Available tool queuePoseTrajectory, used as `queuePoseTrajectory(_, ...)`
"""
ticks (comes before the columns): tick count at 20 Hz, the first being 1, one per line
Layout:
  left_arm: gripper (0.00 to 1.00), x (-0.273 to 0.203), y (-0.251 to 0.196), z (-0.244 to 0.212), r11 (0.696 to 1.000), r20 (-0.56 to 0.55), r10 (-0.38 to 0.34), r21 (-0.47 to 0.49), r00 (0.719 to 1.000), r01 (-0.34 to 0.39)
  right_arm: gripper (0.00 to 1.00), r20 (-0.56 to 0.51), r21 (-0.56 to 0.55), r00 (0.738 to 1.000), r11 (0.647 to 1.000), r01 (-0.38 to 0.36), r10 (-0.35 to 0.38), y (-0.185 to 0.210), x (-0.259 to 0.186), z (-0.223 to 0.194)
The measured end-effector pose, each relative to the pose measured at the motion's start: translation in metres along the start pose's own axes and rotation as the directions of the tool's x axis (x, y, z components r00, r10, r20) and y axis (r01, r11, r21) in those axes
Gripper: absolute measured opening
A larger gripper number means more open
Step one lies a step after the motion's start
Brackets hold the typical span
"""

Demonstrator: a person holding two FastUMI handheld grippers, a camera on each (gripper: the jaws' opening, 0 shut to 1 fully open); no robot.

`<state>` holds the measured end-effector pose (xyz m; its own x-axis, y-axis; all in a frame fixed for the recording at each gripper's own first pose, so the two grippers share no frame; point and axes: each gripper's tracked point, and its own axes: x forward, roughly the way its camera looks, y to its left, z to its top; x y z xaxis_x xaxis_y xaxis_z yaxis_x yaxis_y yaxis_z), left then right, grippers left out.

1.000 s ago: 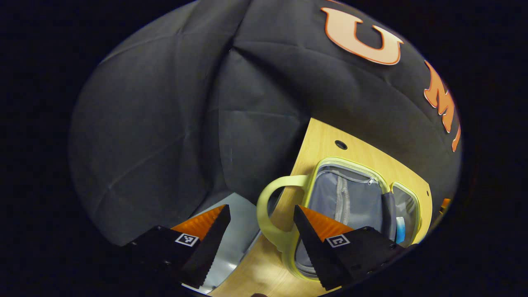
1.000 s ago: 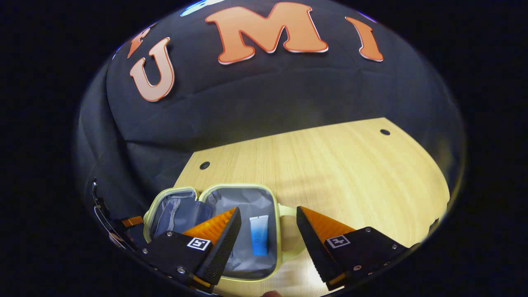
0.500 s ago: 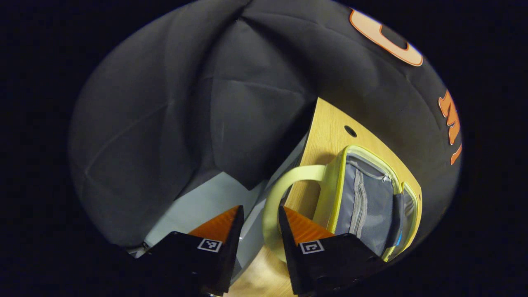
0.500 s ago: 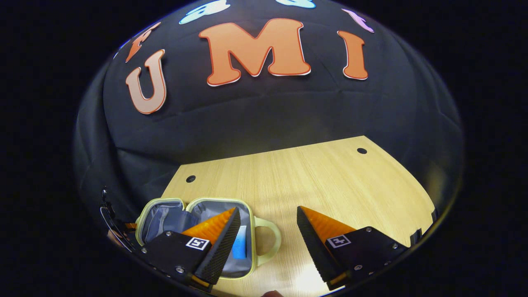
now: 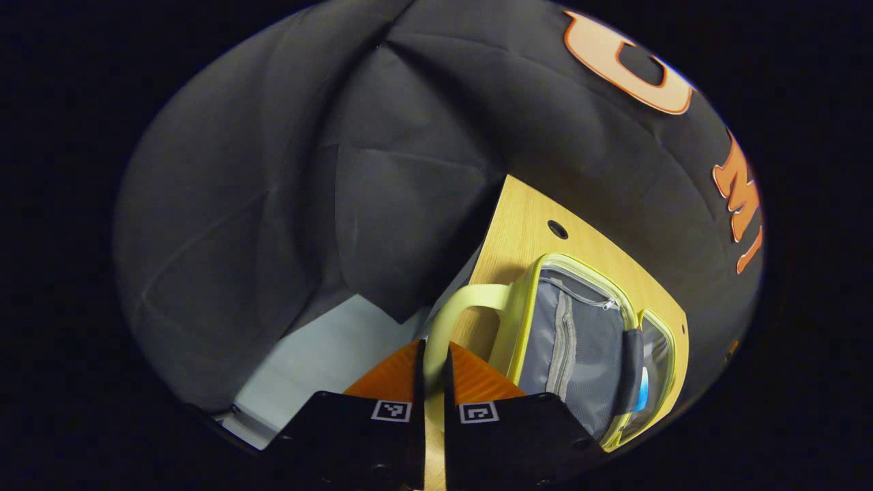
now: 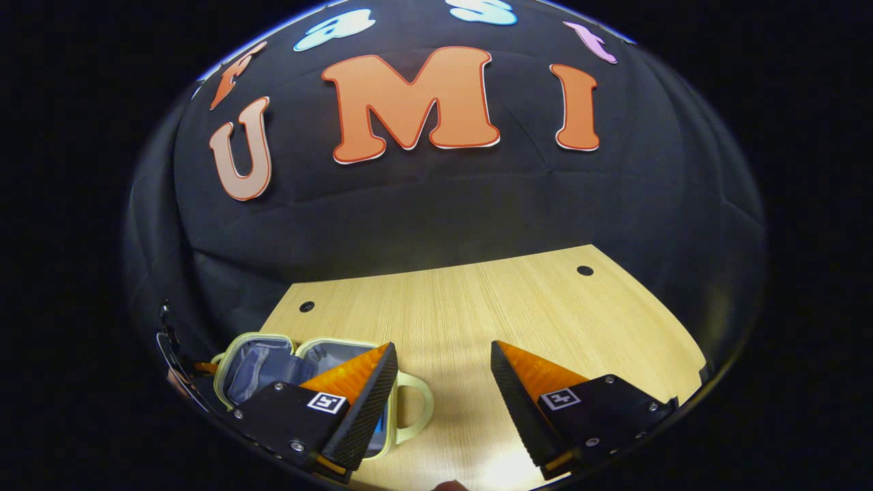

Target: First open the suitcase, pack the skin care products into it, and then close the suitcase.

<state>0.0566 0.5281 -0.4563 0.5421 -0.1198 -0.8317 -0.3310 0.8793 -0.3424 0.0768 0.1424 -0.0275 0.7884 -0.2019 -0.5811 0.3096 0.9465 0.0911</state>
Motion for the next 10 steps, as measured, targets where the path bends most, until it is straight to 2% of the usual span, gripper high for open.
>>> queuePoseTrajectory(4, 0.11, -0.045, -0.024, 0.035, 0.992, 0.112, 0.015, 0.119, 0.994, -0.028, 0.88, 0.036, -0.018, 0.999, 0.999, -0.028, 0.029, -0.009, -0.005, 0.012)
queuePoseTrajectory(10, 0.10, -0.124, -0.088, 0.079, 0.978, 0.270, -0.040, 0.209, 0.962, -0.018, 0.88, 0.047, -0.060, 0.995, 0.994, -0.087, 0.090, -0.023, -0.006, 0.019)
